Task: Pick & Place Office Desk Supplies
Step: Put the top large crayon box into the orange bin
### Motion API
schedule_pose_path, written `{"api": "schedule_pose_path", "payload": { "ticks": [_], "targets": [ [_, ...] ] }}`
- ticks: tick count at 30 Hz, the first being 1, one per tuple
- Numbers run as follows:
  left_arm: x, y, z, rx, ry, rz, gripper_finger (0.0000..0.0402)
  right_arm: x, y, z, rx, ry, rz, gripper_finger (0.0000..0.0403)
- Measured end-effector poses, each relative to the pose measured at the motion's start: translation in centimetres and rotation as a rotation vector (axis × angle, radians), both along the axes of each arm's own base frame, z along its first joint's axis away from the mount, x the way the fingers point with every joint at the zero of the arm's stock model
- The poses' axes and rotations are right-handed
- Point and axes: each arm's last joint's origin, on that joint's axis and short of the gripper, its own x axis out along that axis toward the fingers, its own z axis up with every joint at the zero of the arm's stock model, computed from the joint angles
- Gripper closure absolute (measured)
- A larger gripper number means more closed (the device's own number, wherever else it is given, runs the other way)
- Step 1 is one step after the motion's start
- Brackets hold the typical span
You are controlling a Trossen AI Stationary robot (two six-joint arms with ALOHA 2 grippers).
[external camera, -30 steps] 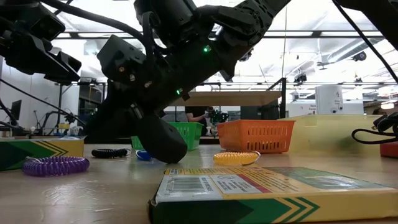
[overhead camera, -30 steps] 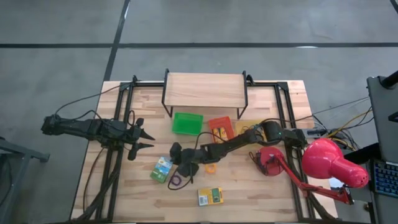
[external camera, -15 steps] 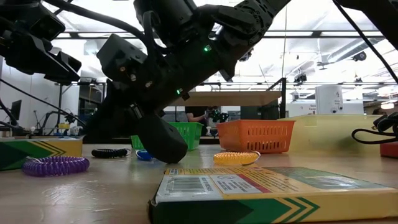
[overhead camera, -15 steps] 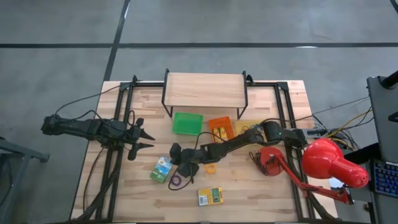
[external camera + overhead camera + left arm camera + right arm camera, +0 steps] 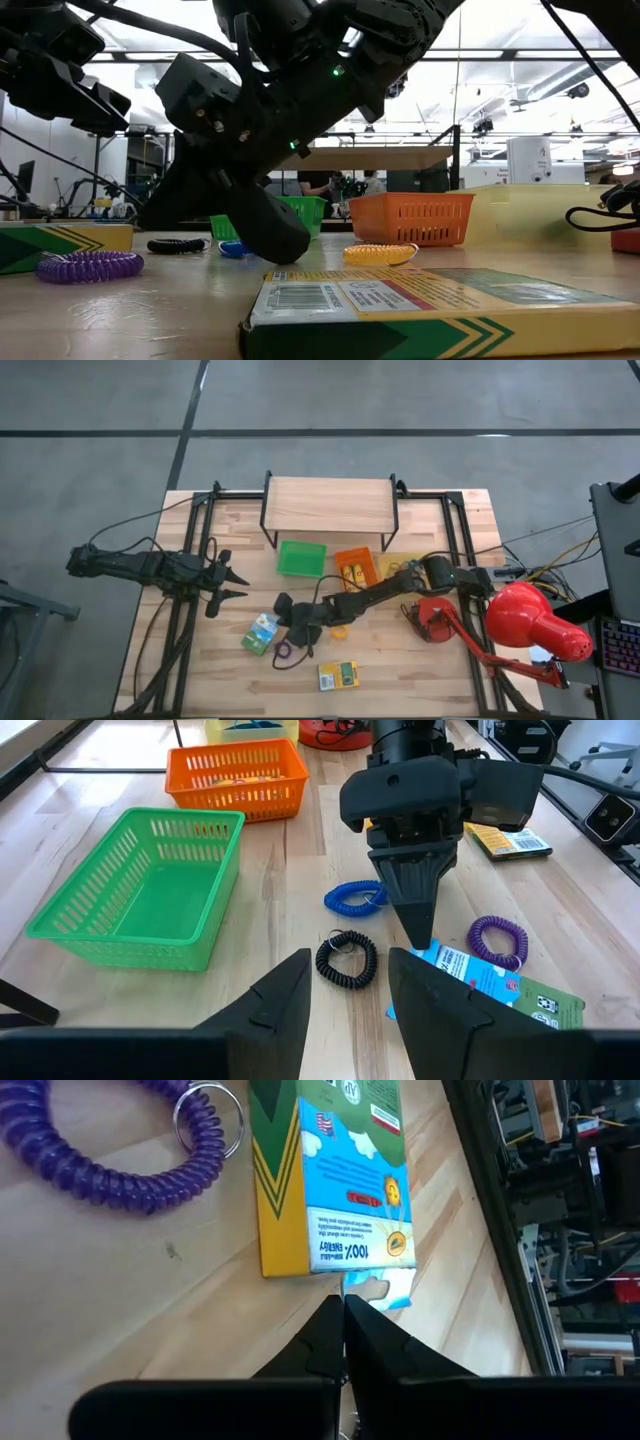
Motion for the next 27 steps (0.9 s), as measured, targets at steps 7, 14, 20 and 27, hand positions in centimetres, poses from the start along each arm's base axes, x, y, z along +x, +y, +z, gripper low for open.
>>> {"api": "schedule_pose_path", "payload": {
  "ticks": [7, 14, 20, 27],
  "targets": [
    [0.0, 0.0, 0.0, 0.000, 0.000, 0.000, 0.0259, -0.3, 0.7, 0.1, -0.030, 0.002, -0.018, 0.0395],
    [0.0, 0.0, 0.0, 0.000, 0.001, 0.000, 0.0259, -0.8, 1.5, 0.7, -0.028, 0.032, -0.068, 0.0395],
    [0.0, 0.0, 0.0, 0.000, 0.000, 0.000, 0.0259, -1.8, 2.3, 1.2, -0.019, 0.085, -0.124, 0.0395],
    [0.0, 0.0, 0.0, 0.000, 0.001, 0.000, 0.0259, -3.4, 3.6, 1.8, -0.017, 0.185, -0.165, 0.0395]
  ]
}}
